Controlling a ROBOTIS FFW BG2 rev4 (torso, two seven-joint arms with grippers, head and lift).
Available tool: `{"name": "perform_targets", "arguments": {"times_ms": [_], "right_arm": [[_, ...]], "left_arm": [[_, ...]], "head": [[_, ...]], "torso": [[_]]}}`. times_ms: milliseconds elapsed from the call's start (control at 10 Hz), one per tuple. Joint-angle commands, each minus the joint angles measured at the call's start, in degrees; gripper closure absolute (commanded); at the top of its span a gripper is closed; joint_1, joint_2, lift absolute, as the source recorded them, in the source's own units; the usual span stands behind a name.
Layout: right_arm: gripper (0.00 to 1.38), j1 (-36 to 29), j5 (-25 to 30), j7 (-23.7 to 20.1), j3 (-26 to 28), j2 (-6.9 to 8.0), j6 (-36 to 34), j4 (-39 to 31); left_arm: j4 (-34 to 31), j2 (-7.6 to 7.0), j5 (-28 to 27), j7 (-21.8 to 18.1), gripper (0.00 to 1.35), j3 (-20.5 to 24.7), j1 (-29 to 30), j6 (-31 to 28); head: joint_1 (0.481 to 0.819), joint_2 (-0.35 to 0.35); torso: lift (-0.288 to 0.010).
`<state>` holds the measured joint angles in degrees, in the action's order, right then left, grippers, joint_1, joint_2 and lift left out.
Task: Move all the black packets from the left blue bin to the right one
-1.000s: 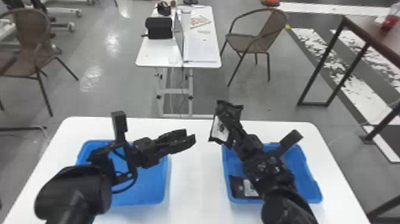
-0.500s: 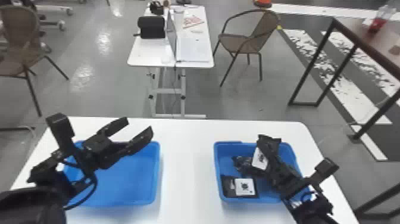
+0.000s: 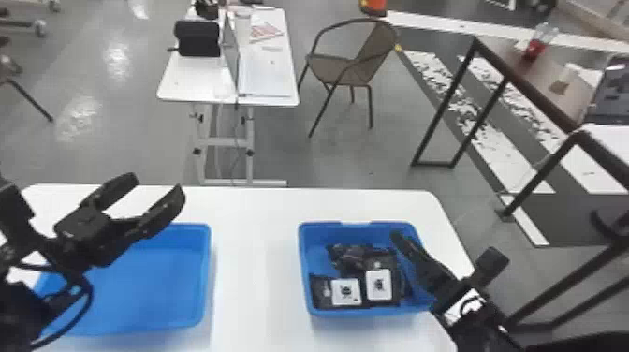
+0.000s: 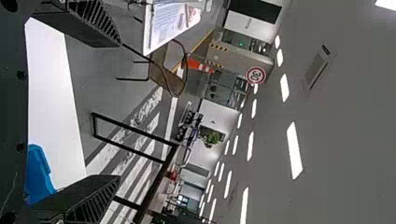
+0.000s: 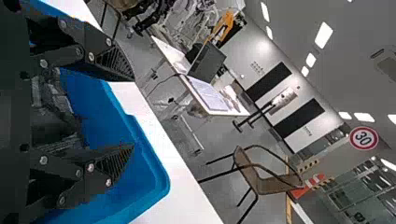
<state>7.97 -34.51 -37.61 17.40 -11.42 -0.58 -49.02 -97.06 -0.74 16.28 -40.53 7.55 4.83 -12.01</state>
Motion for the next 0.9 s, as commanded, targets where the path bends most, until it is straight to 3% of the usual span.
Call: {"name": "perform_targets", "arguments": {"times_ms": [0,100,200,300,400,600,800], "right_arm": [[0.11,-0.85,8.32,0.0,3.69,0.43,1.81,-6.44],[0.13,-4.02,16.41,0.61,7.3,2.27,4.18,-14.88],[0.13,-8.76,21.15,2.37,9.49,5.53,7.7,-24.46],[0.13,-14.3,21.51,4.3,9.49,9.22,10.6,-32.54],[0.13,-19.22,23.7,4.65,9.4,11.47,12.71,-39.49],[0.12,-28.19,26.25,5.88,6.86,11.47,18.07,-47.66],[0.12,-34.96,27.31,8.52,2.2,11.47,21.23,-49.07]], "left_arm": [[-1.11,0.04,-1.25,1.16,0.0,0.19,0.54,2.52],[-4.19,0.22,-4.77,3.35,0.0,0.98,2.12,3.84],[-7.27,0.66,-8.2,5.29,0.0,2.12,4.67,5.33],[-8.41,0.89,-9.6,6.69,0.0,2.3,7.66,6.03],[-9.29,0.89,-12.68,7.75,0.0,1.42,10.73,8.85],[-9.99,0.89,-16.81,8.89,0.06,1.77,16.8,15.0],[-9.9,0.89,-18.3,11.35,0.2,4.41,20.05,20.36]], "head": [[0.695,-0.226],[0.695,-0.227],[0.695,-0.231],[0.695,-0.23],[0.695,-0.222],[0.695,-0.212],[0.695,-0.181]], "torso": [[0.0],[0.0],[0.0],[0.0],[0.0],[0.0],[0.0]]}}
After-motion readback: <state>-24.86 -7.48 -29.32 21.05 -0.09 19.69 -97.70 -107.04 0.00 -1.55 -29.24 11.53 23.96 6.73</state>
